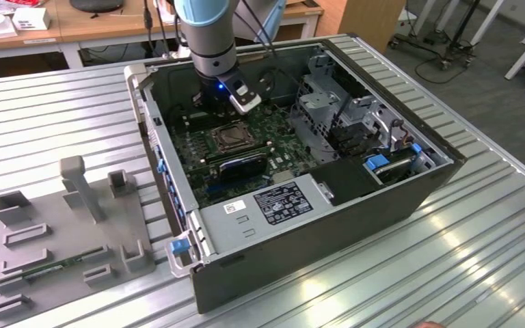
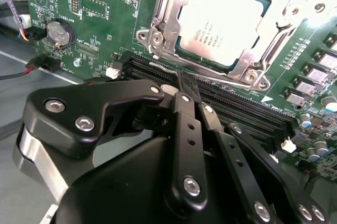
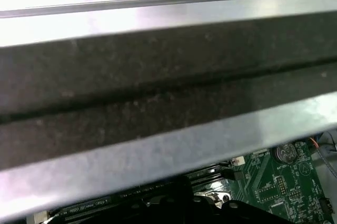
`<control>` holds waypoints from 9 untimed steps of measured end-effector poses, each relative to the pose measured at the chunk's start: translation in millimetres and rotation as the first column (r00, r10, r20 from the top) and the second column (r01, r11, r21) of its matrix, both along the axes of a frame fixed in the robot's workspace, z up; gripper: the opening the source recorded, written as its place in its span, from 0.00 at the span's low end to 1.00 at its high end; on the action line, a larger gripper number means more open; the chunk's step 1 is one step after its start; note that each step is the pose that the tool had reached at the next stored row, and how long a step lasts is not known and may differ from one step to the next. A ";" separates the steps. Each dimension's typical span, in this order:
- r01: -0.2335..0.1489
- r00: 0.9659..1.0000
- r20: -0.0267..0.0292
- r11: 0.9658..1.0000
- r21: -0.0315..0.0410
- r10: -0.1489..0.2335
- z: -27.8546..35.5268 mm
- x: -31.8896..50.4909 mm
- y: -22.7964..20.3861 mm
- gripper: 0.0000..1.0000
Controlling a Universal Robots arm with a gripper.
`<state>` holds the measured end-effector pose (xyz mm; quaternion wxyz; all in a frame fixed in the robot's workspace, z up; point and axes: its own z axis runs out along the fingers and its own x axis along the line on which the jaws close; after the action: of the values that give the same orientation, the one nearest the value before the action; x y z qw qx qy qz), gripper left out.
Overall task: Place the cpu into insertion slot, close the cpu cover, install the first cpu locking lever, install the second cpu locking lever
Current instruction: 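Install the first cpu locking lever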
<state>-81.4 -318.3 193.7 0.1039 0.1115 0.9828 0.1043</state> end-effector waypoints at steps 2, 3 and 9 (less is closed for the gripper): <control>0.000 1.000 0.000 1.000 -0.004 0.000 -0.7 0.0 0.0 0.11; 0.000 1.000 0.000 1.000 -0.006 0.000 -1.0 0.0 0.0 0.11; 0.000 1.000 0.000 1.000 -0.011 0.000 -1.4 0.0 0.0 0.11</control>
<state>-81.4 -318.3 192.3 0.1045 0.1110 0.9833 0.0991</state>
